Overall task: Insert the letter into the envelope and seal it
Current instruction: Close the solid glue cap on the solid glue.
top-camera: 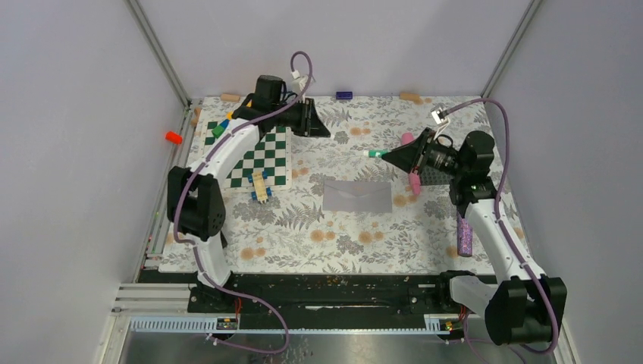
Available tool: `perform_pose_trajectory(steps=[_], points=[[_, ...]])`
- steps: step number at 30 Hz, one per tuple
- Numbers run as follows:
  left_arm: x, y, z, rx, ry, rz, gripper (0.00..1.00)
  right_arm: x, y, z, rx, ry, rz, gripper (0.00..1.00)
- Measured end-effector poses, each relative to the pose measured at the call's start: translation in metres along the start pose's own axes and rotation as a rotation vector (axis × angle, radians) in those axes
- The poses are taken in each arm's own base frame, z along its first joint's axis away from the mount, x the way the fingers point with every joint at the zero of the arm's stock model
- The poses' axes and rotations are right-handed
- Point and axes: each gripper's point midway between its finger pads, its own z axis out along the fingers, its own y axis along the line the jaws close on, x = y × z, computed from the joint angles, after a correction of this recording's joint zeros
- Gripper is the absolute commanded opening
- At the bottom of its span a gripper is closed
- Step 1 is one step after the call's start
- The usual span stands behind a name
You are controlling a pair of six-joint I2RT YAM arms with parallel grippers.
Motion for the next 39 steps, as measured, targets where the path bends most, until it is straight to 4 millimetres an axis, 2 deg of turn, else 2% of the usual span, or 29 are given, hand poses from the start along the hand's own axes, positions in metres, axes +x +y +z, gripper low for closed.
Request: perform_pose_trajectory(steps=[4,11,18,24,30,39], points=[[-0.015,-0.030,-0.014,0.141,-0.144,-0.102,0.00,-0.016,-0.005,0.006,-0.013,-0.100,0.063,0.04],[-0.033,-0.060,-0.022,0.396,-0.313,-0.290,0.00,-0.029,-0.016,0.013,-0.083,-0.232,0.225,0.02],[-0.043,-0.092,-0.040,0.552,-0.385,-0.294,0.00,-0.045,-0.007,0.009,-0.141,-0.332,0.286,0.00],[-0.034,-0.109,-0.034,0.590,-0.357,-0.297,0.00,-0.048,-0.007,0.009,-0.151,-0.354,0.316,0.00],[-0.026,-0.126,-0.026,0.618,-0.323,-0.289,0.00,-0.040,-0.008,0.012,-0.150,-0.340,0.328,0.00],[-0.024,-0.125,-0.023,0.609,-0.313,-0.291,0.00,-0.026,-0.007,0.021,-0.144,-0.296,0.336,0.00]])
